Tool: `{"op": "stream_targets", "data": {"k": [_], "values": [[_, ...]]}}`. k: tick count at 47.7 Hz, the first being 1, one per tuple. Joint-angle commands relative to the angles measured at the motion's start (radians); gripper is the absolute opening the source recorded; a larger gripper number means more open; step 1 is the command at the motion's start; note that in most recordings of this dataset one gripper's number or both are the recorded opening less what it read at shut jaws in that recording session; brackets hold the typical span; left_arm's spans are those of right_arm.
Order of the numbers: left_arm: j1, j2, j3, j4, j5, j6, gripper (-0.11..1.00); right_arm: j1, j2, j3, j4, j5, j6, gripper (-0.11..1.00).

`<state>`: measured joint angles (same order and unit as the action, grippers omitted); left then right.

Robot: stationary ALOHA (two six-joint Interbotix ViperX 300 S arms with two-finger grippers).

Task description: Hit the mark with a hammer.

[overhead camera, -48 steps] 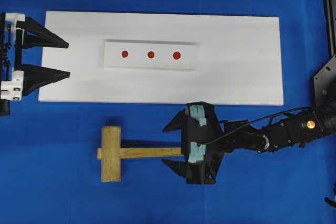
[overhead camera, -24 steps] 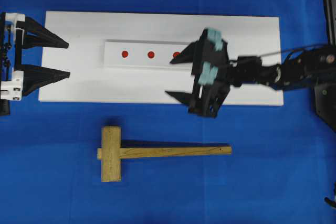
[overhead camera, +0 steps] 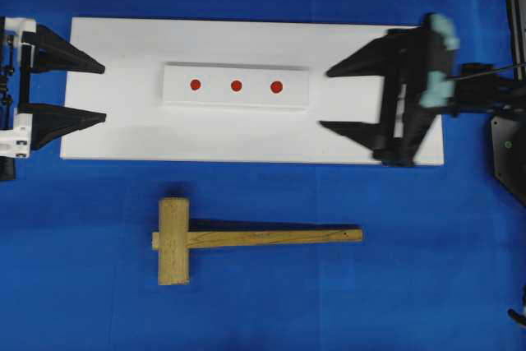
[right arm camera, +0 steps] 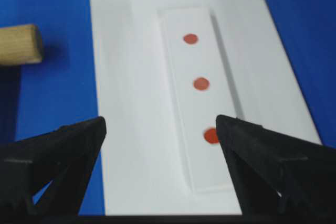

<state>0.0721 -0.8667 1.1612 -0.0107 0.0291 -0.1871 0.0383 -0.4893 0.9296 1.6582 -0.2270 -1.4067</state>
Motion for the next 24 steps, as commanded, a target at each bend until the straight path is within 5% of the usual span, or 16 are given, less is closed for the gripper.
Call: {"op": "stream_targets", "data": {"k": [1,10,24], "values": [[0.002,-0.018,-0.008,0.003,0.002,0.061,0.88,0.006,-0.094,0.037,-0.002,-0.002,-0.006,0.87],[-0.005,-0.072,0.0,0.002,0.002,0.169,0.88,0.012,-0.27,0.15,-0.003,0.0,-0.011,0.87],[-0.005,-0.189,0.052,0.002,0.031,0.216,0.88,0.021,-0.472,0.293,-0.006,0.011,-0.038,0.86]]}}
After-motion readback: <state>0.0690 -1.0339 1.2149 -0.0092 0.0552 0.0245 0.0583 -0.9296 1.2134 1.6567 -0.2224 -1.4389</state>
